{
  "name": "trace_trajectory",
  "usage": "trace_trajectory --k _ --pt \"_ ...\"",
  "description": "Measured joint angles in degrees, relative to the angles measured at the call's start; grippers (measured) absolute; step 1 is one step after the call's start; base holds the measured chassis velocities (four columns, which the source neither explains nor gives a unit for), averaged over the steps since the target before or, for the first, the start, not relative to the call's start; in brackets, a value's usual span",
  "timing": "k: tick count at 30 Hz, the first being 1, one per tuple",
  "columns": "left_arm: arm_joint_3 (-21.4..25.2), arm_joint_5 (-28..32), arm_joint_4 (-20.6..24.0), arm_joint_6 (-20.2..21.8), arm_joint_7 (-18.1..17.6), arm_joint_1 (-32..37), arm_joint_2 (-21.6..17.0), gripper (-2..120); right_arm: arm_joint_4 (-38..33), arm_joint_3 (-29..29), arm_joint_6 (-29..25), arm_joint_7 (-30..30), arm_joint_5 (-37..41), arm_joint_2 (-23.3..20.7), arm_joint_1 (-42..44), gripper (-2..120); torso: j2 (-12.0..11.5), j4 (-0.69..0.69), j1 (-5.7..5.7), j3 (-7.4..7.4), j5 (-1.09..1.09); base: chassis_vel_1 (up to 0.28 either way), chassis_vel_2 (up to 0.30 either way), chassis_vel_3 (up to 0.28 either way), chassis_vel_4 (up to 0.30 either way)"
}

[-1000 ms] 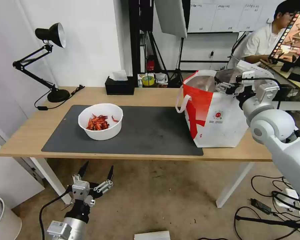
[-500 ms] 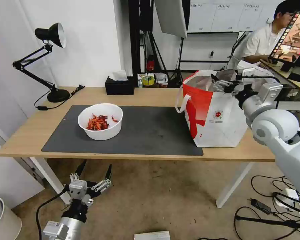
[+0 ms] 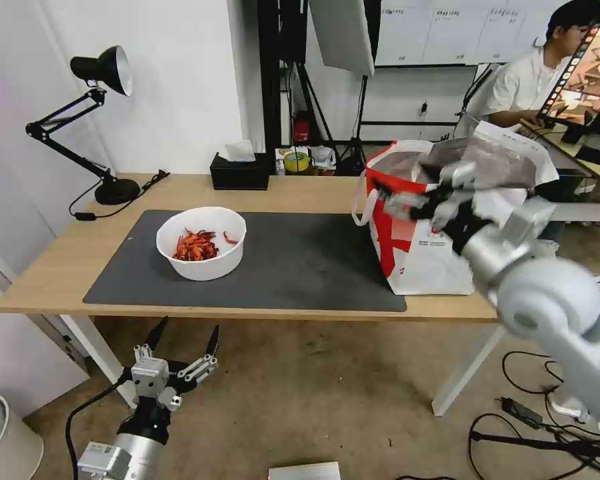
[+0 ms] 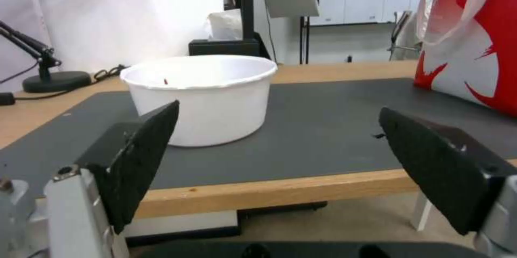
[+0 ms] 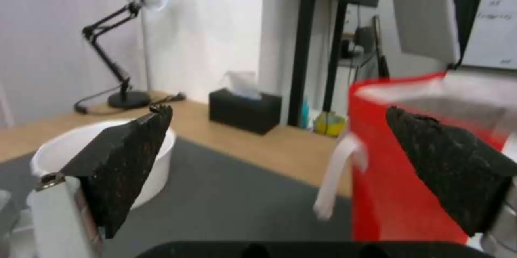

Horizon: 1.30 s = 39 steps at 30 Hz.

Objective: Pick up the trash from the table and place it into the takeout bag.

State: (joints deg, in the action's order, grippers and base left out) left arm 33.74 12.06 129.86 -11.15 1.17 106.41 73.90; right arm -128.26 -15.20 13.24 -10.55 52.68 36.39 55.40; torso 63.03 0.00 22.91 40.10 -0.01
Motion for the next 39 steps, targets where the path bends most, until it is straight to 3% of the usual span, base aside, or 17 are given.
trace_trajectory --k 9,21,29,39 --pt "0.3 0.6 -0.8 -0.2 0.0 -0.5 -0.1 100 -0.5 -3.7 -6.3 2.2 -10.8 5.4 17.8 100 0.0 -0.01 0.0 0.0 0.01 0.0 0.0 0.0 0.0" --pt "0.3 0.8 -1.0 -0.2 0.0 -0.7 -0.1 100 2.4 -4.3 -13.3 2.0 -22.8 14.5 31.7 100 0.0 0.0 0.0 0.0 0.0 0.0 0.0 0.0 0.0" --pt "0.5 0.8 -0.9 -0.5 0.0 -0.4 0.0 100 6.2 -4.1 -17.5 1.0 -28.7 18.8 35.3 100 0.0 0.0 0.0 0.01 0.01 0.0 0.0 0.0 0.0" --pt "0.5 0.3 -0.5 -1.0 0.1 0.4 0.4 100 5.9 -3.8 -17.9 0.6 -29.2 19.7 35.5 100 0.0 0.0 0.0 0.01 0.01 0.0 0.0 0.0 0.0"
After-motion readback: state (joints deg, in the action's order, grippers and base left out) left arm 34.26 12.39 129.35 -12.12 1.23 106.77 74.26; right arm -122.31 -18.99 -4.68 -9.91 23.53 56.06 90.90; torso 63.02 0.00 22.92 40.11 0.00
